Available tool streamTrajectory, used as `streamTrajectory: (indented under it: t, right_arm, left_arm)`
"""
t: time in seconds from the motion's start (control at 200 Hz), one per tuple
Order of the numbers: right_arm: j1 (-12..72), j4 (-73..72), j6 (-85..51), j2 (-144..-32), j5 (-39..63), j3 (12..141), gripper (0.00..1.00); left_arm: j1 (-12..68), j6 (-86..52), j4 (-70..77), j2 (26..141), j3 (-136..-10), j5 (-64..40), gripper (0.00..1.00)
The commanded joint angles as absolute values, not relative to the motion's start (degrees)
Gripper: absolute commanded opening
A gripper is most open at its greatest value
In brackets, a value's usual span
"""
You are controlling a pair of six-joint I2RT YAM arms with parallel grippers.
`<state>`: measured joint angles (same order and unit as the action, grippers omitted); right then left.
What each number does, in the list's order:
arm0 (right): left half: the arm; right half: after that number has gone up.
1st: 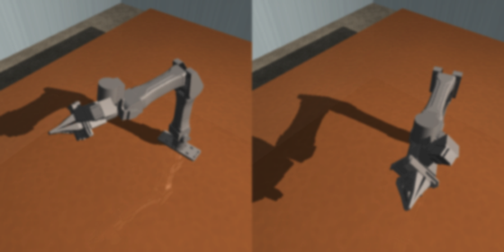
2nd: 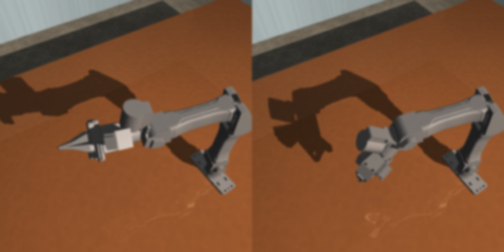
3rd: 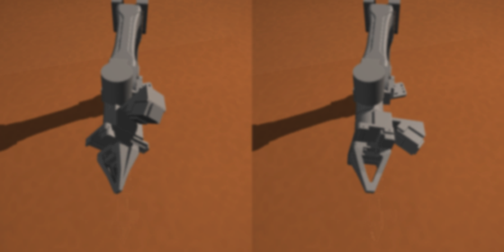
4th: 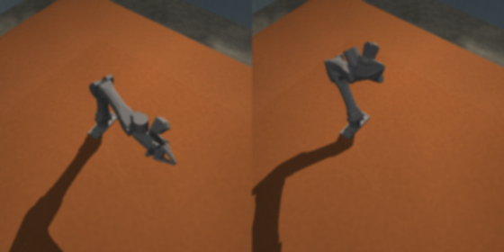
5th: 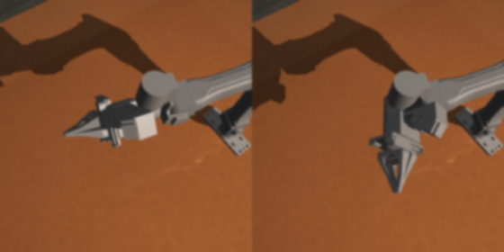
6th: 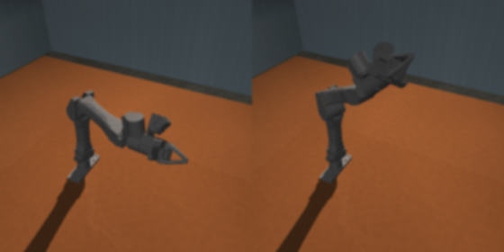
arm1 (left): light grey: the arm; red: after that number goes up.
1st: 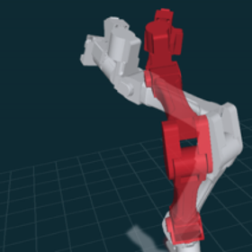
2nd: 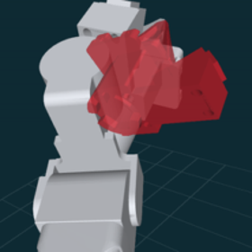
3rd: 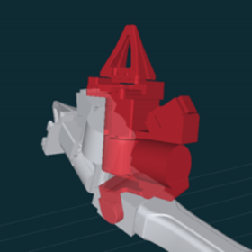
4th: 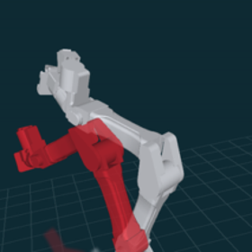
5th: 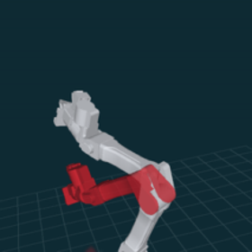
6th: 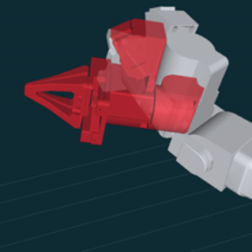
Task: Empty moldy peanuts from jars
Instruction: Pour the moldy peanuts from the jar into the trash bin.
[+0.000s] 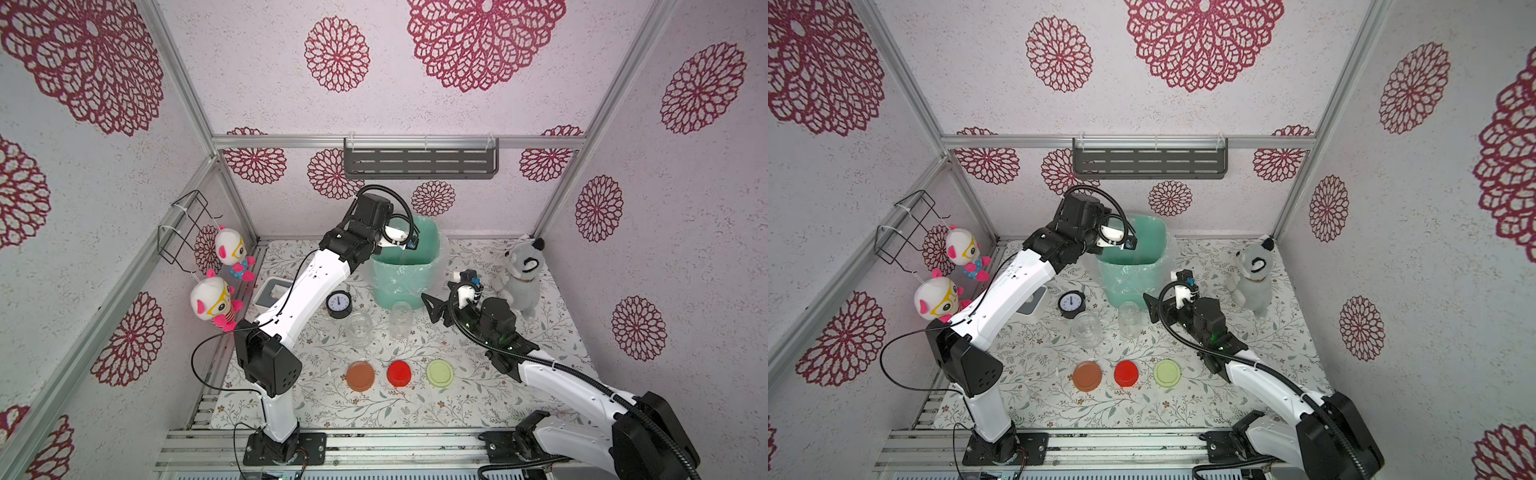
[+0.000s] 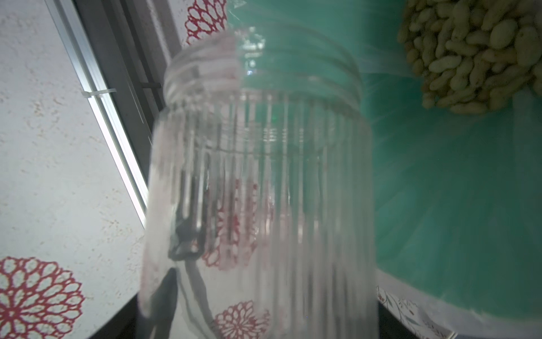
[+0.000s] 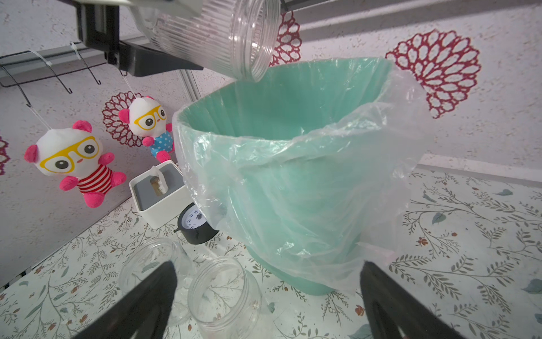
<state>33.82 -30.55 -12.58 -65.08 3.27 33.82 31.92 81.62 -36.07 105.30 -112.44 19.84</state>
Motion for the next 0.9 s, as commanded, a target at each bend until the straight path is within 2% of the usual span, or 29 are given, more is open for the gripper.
streamTrajectory:
  t: [0.0, 0.23, 0.5, 0.715, 0.896]
  right_arm:
    - [34.06, -29.93, -12.03, -62.55, 4.58, 36.70, 0.99]
    - [31.93, -24.90, -10.55, -60.83, 10.75, 41.15, 0.99]
    - [27.46, -13.77, -9.61, -61.48, 24.55, 50.26, 0.99]
    - [25.01, -11.23, -13.31, -63.64, 34.27, 56.32, 0.99]
    - [23.56, -10.60, -16.79, -65.95, 38.40, 60.26, 0.97]
  left_arm:
    - [30.13, 74.01, -28.02, 100.10, -110.18, 14.98, 0.00]
    - [26.27, 59.61, -23.03, 94.31, -104.34, 2.52, 0.00]
    - [23.22, 49.17, -18.81, 88.15, -94.63, -12.14, 0.00]
    - [22.18, 47.19, -17.00, 84.05, -85.91, -23.34, 0.00]
    - [21.84, 45.73, -17.04, 81.71, -81.73, -29.44, 0.00]
